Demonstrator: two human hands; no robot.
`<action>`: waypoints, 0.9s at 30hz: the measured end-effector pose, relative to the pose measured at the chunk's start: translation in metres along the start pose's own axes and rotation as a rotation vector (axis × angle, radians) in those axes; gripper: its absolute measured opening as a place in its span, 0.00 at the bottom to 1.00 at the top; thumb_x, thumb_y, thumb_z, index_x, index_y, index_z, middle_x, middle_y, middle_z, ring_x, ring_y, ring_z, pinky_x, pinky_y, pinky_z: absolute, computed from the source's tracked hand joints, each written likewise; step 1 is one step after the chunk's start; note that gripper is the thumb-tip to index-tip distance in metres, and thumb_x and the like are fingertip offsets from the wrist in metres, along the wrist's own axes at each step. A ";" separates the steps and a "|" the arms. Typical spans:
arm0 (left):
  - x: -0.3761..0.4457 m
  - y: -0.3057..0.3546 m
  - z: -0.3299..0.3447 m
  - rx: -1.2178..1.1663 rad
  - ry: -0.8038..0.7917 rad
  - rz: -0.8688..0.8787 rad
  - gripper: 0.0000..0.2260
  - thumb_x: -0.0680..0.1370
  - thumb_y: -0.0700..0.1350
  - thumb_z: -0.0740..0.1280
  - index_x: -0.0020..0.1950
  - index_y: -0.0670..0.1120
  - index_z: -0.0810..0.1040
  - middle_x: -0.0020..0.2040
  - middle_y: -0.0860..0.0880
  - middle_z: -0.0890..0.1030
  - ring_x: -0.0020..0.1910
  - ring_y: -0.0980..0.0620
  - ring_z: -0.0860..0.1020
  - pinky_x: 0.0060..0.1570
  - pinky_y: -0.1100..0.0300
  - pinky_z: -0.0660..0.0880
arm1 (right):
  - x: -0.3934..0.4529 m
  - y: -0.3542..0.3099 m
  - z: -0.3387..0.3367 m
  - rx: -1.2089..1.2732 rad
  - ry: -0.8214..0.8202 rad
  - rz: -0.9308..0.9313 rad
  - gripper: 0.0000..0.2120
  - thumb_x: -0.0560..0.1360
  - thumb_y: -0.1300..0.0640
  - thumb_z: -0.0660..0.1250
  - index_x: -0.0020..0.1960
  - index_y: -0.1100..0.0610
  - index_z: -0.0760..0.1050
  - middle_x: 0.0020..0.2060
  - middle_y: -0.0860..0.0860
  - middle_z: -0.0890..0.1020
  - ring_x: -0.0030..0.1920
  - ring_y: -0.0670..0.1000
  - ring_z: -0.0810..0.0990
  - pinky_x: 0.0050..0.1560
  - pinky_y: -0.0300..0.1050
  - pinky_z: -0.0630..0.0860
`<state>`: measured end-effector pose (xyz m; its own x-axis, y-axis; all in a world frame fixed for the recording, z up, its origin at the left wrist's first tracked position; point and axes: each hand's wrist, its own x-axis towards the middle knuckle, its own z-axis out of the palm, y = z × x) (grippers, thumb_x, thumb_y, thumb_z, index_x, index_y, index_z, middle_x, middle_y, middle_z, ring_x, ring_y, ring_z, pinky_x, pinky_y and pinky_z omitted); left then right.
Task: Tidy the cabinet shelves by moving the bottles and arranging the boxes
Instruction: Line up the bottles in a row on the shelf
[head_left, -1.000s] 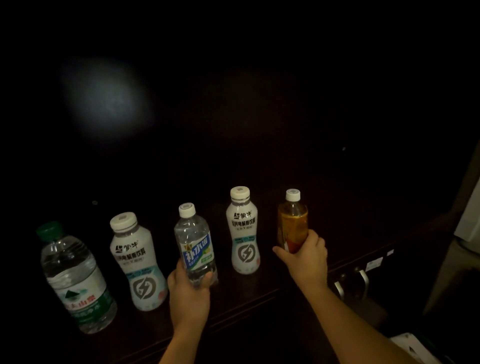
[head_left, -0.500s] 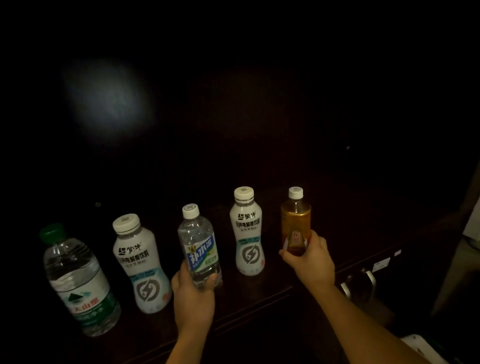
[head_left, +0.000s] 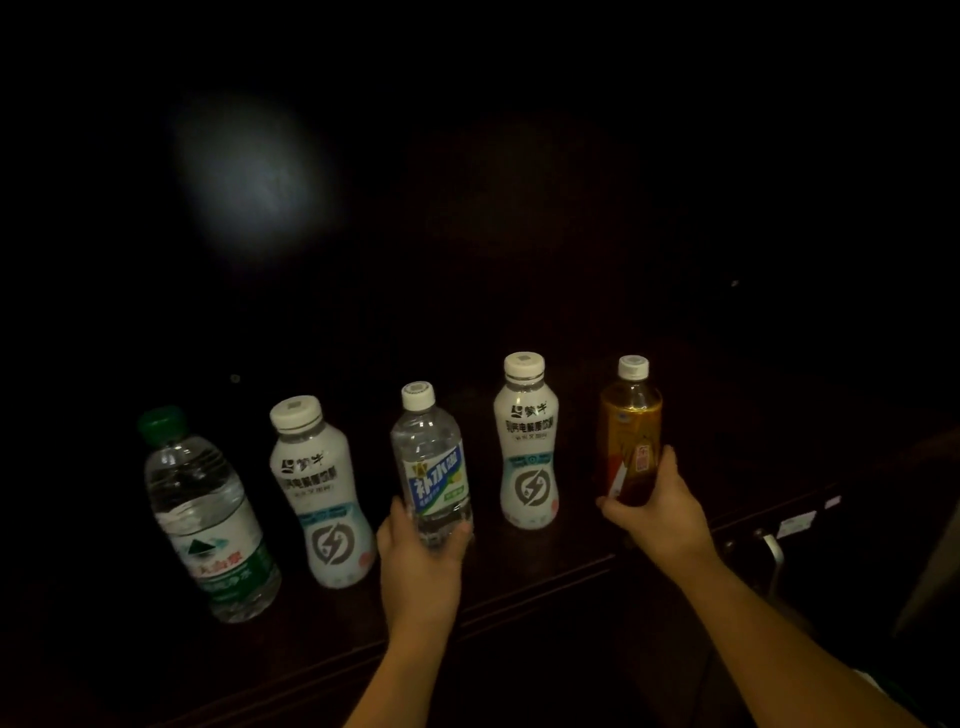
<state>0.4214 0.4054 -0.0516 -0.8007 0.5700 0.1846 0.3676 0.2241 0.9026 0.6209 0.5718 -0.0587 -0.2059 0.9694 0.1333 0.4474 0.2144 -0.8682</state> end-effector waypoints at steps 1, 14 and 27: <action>-0.003 -0.001 -0.003 -0.007 -0.014 -0.020 0.37 0.72 0.52 0.72 0.76 0.49 0.59 0.73 0.47 0.64 0.67 0.48 0.69 0.63 0.54 0.69 | -0.008 -0.002 0.000 0.013 0.019 0.013 0.50 0.64 0.45 0.78 0.77 0.52 0.53 0.70 0.54 0.71 0.68 0.57 0.73 0.64 0.58 0.73; -0.034 -0.054 -0.136 0.094 0.562 -0.068 0.35 0.65 0.42 0.78 0.68 0.37 0.68 0.63 0.34 0.68 0.63 0.35 0.69 0.61 0.43 0.69 | -0.112 -0.090 0.130 0.207 -0.192 -0.280 0.38 0.68 0.52 0.77 0.74 0.51 0.64 0.68 0.48 0.74 0.66 0.47 0.74 0.65 0.44 0.72; 0.011 -0.065 -0.147 0.044 0.179 -0.136 0.28 0.74 0.49 0.69 0.72 0.52 0.65 0.67 0.50 0.76 0.65 0.48 0.74 0.61 0.51 0.72 | -0.080 -0.097 0.150 0.215 -0.255 -0.209 0.25 0.66 0.54 0.79 0.61 0.51 0.76 0.43 0.39 0.83 0.44 0.36 0.79 0.41 0.29 0.72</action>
<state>0.3191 0.2803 -0.0510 -0.9138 0.3840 0.1323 0.2681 0.3256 0.9067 0.4632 0.4557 -0.0566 -0.4951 0.8411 0.2179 0.1864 0.3478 -0.9189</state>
